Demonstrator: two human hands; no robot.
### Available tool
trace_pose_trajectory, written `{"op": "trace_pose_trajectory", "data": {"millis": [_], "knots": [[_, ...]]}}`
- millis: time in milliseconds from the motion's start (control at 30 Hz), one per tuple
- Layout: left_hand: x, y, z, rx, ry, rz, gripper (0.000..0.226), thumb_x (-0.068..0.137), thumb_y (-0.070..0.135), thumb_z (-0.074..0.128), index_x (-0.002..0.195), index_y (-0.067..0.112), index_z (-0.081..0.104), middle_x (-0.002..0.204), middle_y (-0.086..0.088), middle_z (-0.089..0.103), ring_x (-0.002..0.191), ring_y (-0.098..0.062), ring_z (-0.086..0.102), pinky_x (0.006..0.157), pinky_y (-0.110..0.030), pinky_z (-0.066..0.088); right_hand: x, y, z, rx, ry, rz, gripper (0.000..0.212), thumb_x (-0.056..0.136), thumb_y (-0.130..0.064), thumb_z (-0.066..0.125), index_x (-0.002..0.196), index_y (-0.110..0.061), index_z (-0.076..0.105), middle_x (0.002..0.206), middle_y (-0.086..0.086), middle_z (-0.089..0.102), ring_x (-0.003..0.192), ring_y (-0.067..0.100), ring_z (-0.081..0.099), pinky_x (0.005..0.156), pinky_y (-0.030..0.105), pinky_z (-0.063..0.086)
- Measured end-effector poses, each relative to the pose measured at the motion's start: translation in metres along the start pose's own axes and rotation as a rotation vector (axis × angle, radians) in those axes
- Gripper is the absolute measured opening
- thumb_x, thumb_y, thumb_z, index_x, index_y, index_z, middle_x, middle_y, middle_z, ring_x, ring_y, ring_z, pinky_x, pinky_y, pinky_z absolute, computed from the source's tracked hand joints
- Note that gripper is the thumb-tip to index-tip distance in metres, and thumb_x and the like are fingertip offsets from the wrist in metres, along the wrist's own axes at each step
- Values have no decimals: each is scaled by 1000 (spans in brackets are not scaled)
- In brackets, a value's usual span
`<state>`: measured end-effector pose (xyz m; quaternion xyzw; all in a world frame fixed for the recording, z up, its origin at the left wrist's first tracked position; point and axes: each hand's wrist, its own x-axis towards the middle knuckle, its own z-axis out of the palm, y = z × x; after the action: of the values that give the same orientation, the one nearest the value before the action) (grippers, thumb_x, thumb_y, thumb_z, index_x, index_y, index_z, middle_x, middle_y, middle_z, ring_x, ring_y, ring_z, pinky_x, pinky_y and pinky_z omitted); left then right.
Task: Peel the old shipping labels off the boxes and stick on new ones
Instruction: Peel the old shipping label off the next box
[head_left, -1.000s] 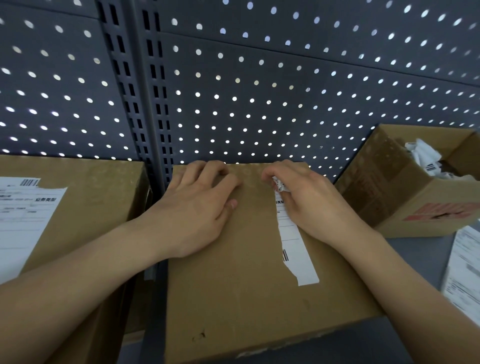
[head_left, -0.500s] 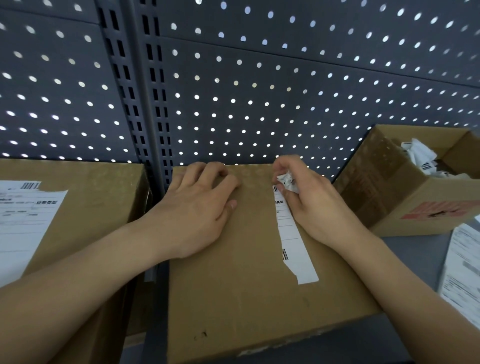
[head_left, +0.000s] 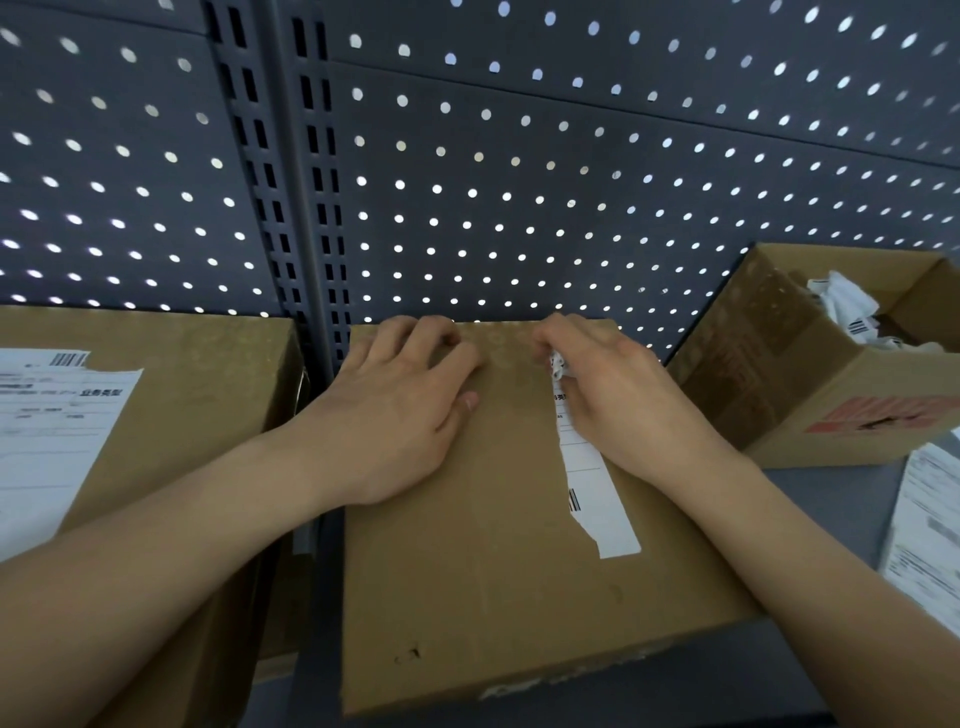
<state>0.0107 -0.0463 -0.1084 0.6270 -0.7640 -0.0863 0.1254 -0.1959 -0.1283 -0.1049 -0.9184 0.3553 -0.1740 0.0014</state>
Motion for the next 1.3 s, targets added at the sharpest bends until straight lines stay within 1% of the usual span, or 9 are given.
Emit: {"op": "trace_pose_trajectory", "data": {"millis": [167, 300, 400, 533, 700, 967, 1067, 1133, 1300], "knots": [[0, -1, 0, 3, 3, 4, 41, 99, 45, 25, 137, 33, 36, 143, 10, 26, 135, -17, 18, 116, -39, 19, -6, 1, -1, 102, 28, 41, 42, 74, 15, 49, 102, -17, 51, 93, -7, 52, 84, 13, 43, 72, 6, 33], [0, -1, 0, 0, 0, 6, 43, 98, 46, 23, 136, 33, 36, 143, 10, 26, 135, -16, 17, 116, -38, 18, -8, 2, -1, 120, 65, 75, 38, 79, 12, 53, 102, -18, 53, 94, -14, 48, 87, 8, 42, 68, 20, 31], [0, -2, 0, -6, 11, 8, 43, 99, 45, 18, 137, 34, 36, 143, 10, 26, 135, -16, 17, 115, -38, 18, -10, 1, 0, 95, 75, 59, 37, 80, 10, 55, 103, -19, 54, 97, -15, 48, 90, 13, 47, 70, 23, 35], [1, -2, 1, 14, 6, 8, 48, 95, 49, 14, 137, 35, 34, 144, 10, 24, 135, -15, 15, 117, -37, 16, -8, -3, 0, 64, 74, 41, 37, 78, 10, 58, 103, -17, 55, 99, -3, 59, 94, 23, 54, 68, 42, 51], [1, -1, 1, 13, 1, -7, 45, 99, 47, 16, 138, 35, 34, 145, 10, 23, 135, -15, 14, 116, -36, 14, -5, -2, 5, -22, 68, 16, 48, 67, 18, 60, 99, -18, 55, 92, -2, 60, 90, 25, 55, 65, 40, 52], [-1, 1, 0, -1, -8, -19, 43, 100, 45, 24, 140, 34, 33, 147, 8, 23, 138, -16, 13, 117, -36, 14, 0, -1, 2, -16, 57, 4, 48, 64, 18, 47, 96, -17, 53, 84, -4, 54, 84, 26, 51, 63, 40, 50], [-2, 2, 0, 10, -7, -21, 46, 98, 46, 20, 140, 34, 32, 147, 8, 23, 138, -16, 14, 118, -37, 15, 0, -1, 2, 18, 42, 15, 47, 66, 17, 47, 96, -19, 50, 85, -6, 52, 85, 24, 49, 64, 36, 47], [-1, 2, -1, 6, -8, -22, 45, 98, 46, 19, 139, 34, 33, 147, 8, 23, 137, -15, 14, 118, -36, 15, 0, 0, 1, 75, 30, 44, 46, 70, 16, 46, 95, -22, 48, 87, -10, 51, 87, 20, 47, 66, 22, 39], [-1, 2, -1, 5, -14, -20, 44, 98, 46, 18, 138, 34, 32, 146, 10, 21, 136, -13, 12, 118, -35, 14, -7, 0, -7, 254, 63, 160, 33, 85, 7, 52, 92, -25, 46, 78, -20, 46, 75, -5, 49, 62, 7, 34]]}}
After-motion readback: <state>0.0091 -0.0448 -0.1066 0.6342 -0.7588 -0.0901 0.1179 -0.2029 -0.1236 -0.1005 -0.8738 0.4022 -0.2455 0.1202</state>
